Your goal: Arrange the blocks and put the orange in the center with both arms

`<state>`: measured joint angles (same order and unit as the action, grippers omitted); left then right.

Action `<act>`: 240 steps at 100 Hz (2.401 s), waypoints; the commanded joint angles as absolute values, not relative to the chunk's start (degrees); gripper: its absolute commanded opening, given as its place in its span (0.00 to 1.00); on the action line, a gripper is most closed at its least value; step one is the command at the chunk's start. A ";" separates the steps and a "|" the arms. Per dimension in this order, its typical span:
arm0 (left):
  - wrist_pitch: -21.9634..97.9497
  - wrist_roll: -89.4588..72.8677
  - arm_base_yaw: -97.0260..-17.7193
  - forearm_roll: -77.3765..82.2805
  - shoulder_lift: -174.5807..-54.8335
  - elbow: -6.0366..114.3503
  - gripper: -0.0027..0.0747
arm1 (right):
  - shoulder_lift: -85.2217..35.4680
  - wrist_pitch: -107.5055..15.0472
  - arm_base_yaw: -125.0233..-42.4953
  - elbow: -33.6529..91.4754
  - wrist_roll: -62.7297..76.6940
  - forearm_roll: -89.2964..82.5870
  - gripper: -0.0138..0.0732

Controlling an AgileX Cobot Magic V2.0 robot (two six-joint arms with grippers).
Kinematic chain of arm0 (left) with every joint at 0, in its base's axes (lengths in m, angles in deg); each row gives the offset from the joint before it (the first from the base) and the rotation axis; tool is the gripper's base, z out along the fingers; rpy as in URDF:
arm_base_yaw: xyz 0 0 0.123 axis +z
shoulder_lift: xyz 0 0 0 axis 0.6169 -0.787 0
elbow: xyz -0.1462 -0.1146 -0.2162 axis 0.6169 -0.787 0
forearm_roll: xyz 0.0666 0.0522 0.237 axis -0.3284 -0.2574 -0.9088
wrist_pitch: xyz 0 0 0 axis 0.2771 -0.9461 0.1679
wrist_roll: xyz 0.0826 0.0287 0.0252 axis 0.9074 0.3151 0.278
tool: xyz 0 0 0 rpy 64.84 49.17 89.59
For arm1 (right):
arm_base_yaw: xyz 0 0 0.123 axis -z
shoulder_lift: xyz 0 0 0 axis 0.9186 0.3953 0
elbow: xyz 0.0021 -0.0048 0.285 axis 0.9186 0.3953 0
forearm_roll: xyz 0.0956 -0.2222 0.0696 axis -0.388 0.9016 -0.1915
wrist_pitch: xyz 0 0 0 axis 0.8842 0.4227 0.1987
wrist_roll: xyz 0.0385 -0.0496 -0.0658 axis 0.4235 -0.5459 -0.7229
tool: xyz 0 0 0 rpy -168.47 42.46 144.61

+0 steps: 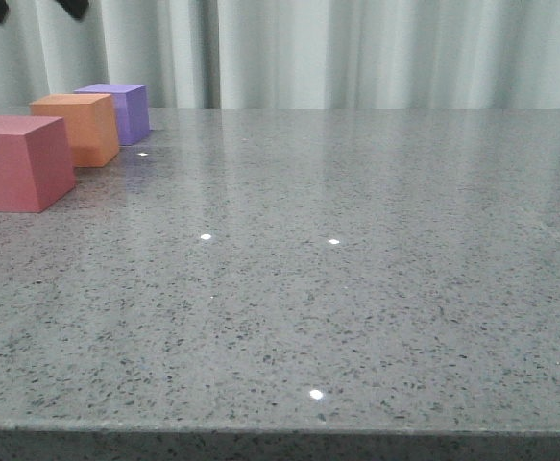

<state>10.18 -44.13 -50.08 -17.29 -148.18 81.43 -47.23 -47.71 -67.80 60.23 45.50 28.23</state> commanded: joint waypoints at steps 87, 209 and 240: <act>30.58 -55.32 -50.30 -26.31 -81.71 28.95 0.76 | -47.35 -52.27 -67.41 58.64 45.23 29.31 0.08; 30.85 -55.32 -50.30 -26.34 -70.03 22.67 0.01 | -47.35 -52.27 -67.41 58.64 45.23 29.31 0.08; 38.10 -55.32 -48.82 -26.66 -70.03 21.12 0.01 | -47.35 -52.27 -67.41 58.64 45.23 29.31 0.08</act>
